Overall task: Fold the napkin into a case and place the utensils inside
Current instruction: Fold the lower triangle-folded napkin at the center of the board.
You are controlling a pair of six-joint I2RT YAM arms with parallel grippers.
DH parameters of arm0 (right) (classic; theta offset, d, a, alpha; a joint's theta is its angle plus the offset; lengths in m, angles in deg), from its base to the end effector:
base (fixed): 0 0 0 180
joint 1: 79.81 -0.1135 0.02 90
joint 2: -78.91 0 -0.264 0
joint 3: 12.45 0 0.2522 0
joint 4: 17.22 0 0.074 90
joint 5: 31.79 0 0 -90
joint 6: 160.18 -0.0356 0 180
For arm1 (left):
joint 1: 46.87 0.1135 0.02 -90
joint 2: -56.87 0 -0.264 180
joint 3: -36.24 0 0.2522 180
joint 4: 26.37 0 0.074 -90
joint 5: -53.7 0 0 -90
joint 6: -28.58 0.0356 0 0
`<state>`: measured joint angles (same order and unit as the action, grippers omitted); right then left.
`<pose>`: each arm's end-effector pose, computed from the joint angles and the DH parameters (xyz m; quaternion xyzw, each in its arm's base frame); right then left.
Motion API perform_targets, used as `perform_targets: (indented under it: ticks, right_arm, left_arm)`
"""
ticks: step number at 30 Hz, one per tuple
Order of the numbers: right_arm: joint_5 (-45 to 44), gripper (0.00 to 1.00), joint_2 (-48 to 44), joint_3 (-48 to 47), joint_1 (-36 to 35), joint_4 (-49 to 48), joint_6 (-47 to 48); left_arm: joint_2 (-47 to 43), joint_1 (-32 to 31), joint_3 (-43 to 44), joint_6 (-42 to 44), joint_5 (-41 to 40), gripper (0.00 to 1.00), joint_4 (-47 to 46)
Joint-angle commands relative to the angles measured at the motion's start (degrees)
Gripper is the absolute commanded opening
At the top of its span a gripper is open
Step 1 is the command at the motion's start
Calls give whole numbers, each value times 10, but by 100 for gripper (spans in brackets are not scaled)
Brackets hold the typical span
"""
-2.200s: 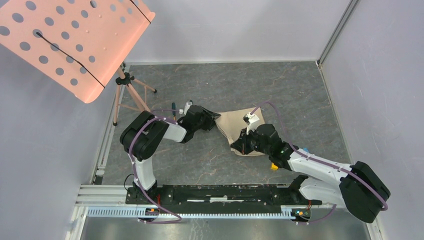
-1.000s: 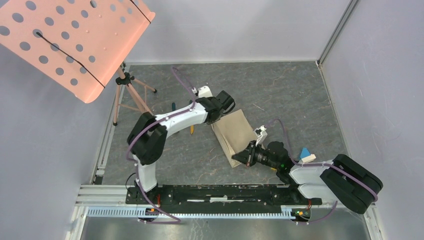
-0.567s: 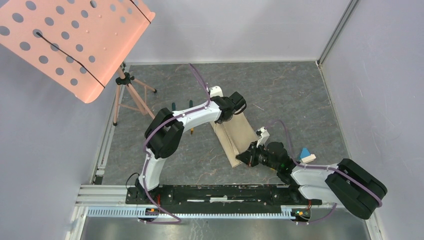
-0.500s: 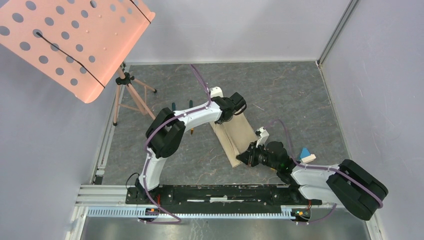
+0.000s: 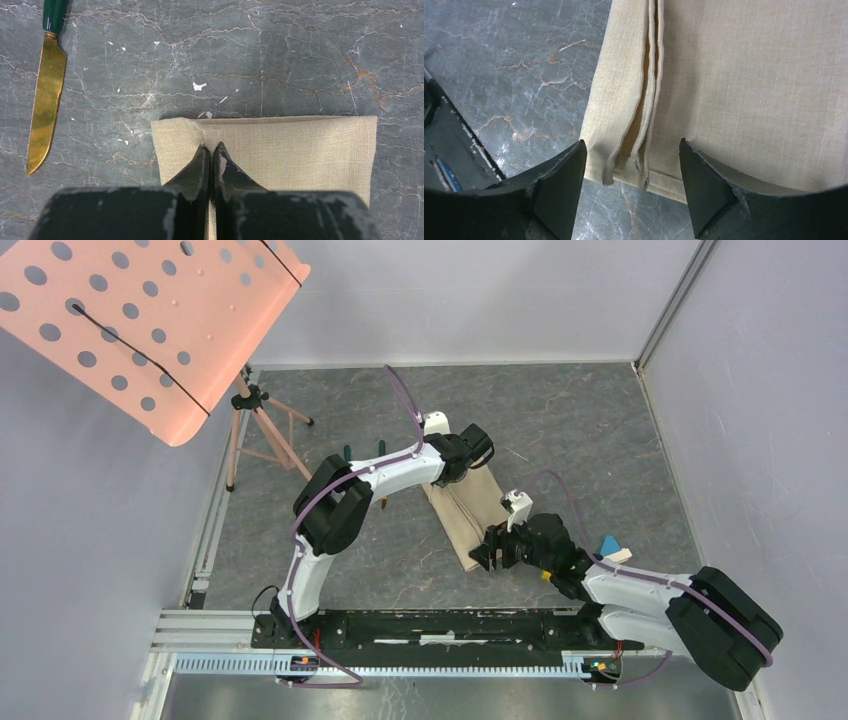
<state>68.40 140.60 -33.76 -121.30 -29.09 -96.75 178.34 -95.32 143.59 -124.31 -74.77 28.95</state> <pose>0.1327 0.1258 0.1305 -0.1562 0.8429 0.3482 0.3793 0.3072 -0.3132 0.1818 -0.1751 0.9143 0.0437 0.3627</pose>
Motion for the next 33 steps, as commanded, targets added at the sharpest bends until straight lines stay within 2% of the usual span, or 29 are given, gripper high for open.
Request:
perform_targets:
  ticks: [1, 6, 9, 12, 13, 15, 16, 20, 26, 31, 33]
  right_arm:
    - [-34, 74, 16, -41, 2, 15, 42]
    - [-41, 73, 55, -60, 3, 0, 33]
    - [-31, 63, 81, -65, 4, -25, 19]
    - [-18, 41, 96, -62, 3, -44, -2]
    - [-14, 30, 96, -54, 3, -62, -14]
    - [-22, 6, 92, -33, 3, -85, -50]
    - [-26, 0, 88, -20, 3, -97, -64]
    - [-35, 0, 75, 18, 4, -148, -108]
    - [-46, 0, 66, 27, 4, -148, -111]
    - [-49, 0, 59, 30, 4, -147, -111]
    - [-49, 0, 58, 30, 3, -146, -109]
  left_arm:
    - [1, -8, 11, 34, -13, 2, -24]
    - [-4, -13, 7, 44, -16, 2, -25]
    - [-6, -16, 4, 46, -15, 2, -25]
    - [-8, -16, 3, 44, -13, 3, -25]
    - [-11, -16, 1, 44, -10, 9, -28]
    - [-21, -16, -9, 59, 2, 29, -48]
    - [-27, -15, -13, 65, 8, 38, -54]
    - [-53, -12, -20, 100, 42, 58, -70]
    - [-132, 1, -75, 171, 115, 82, -119]
    - [-206, 63, -187, 183, 241, 85, -210]
    - [-231, 90, -238, 175, 271, 80, -252]
